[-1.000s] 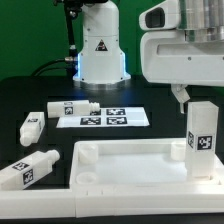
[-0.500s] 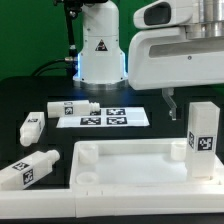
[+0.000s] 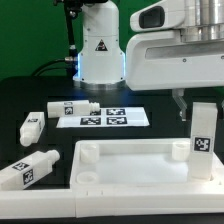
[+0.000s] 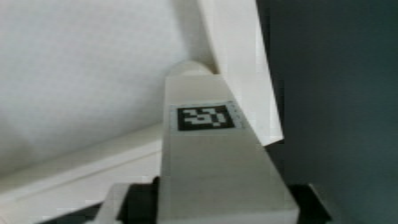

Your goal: Assemble desk

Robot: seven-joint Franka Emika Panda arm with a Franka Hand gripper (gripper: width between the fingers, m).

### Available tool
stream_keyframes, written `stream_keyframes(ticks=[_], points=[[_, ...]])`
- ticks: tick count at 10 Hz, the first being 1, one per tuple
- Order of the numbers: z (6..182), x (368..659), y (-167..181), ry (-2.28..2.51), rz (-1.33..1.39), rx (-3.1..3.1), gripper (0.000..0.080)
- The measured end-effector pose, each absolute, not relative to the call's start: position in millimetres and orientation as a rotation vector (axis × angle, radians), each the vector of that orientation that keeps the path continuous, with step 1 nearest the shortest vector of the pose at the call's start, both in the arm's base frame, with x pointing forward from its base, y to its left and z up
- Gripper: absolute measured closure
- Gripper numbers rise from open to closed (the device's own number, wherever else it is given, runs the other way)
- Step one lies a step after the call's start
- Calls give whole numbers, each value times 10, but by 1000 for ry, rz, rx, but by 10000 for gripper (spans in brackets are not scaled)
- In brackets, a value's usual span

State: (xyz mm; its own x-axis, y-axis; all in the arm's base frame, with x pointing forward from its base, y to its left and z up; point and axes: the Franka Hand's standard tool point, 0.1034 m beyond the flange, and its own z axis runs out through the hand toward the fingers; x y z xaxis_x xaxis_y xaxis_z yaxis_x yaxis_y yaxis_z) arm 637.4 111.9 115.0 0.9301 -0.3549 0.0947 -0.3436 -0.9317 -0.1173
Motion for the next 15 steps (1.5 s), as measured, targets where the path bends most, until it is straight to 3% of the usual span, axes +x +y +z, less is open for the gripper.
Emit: stream_keyframes(ticks=[5, 10, 12, 13, 14, 15], points=[[1139, 6361, 1124, 1713, -87, -2450, 508], [1129, 6364, 1124, 2187, 19, -1922, 508], [1125, 6359, 1138, 2127, 12, -1989, 508], [1121, 6357, 1139, 2121, 13, -1995, 327], [1114, 6344, 1140, 1989, -6, -2139, 212], [1099, 6335, 1135, 1743, -40, -2365, 212]])
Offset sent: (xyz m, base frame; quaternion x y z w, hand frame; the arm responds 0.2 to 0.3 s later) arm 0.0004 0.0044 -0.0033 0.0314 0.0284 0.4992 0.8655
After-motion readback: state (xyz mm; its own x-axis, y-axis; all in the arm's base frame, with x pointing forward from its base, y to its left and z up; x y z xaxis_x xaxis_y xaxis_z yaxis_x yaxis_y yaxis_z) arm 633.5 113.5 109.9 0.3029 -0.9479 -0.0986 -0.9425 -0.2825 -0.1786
